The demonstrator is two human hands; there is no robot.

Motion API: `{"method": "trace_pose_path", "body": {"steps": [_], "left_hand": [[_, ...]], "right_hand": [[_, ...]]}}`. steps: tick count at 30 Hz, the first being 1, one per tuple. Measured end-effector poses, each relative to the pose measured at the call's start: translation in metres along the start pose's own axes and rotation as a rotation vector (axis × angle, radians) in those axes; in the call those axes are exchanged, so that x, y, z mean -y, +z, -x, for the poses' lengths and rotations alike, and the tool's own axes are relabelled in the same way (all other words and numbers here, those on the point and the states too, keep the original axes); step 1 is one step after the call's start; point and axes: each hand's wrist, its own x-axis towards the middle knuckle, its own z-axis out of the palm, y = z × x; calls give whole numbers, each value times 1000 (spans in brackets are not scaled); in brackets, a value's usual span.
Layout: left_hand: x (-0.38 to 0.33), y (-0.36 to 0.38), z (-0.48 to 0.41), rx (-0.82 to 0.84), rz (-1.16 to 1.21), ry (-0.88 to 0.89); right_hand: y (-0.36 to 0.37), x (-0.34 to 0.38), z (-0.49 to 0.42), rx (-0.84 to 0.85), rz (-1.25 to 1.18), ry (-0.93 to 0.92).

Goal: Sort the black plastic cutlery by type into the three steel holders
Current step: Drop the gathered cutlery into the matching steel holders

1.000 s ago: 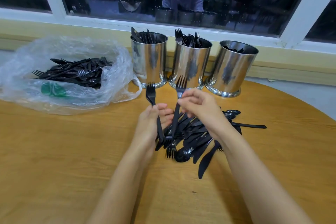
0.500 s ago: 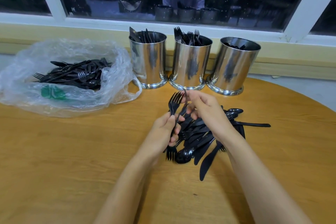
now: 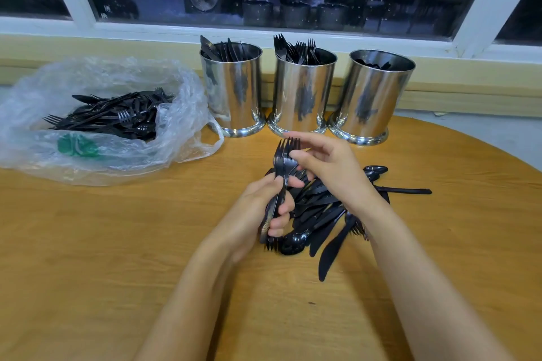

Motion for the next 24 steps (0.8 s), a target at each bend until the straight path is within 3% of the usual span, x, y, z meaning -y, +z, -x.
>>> {"method": "trace_pose_path", "body": {"steps": [4,7,12,16,24], "left_hand": [[-3,-4,4,157,3,-44],[-1,-5,2,156,6,-43],[1,-6,-3,-2,-22,12],[-1,-15,-7,-217,134,97],[-3,-22,-9,-407,332,119]], "right_hand": [[-6,1,0,90,-50,45],[-5,1,0,68,-32,10],[3,1,-1,18,39,-47],[-11,-5,8,-47,173,10],[-12,-25,53,350,461,119]]}}
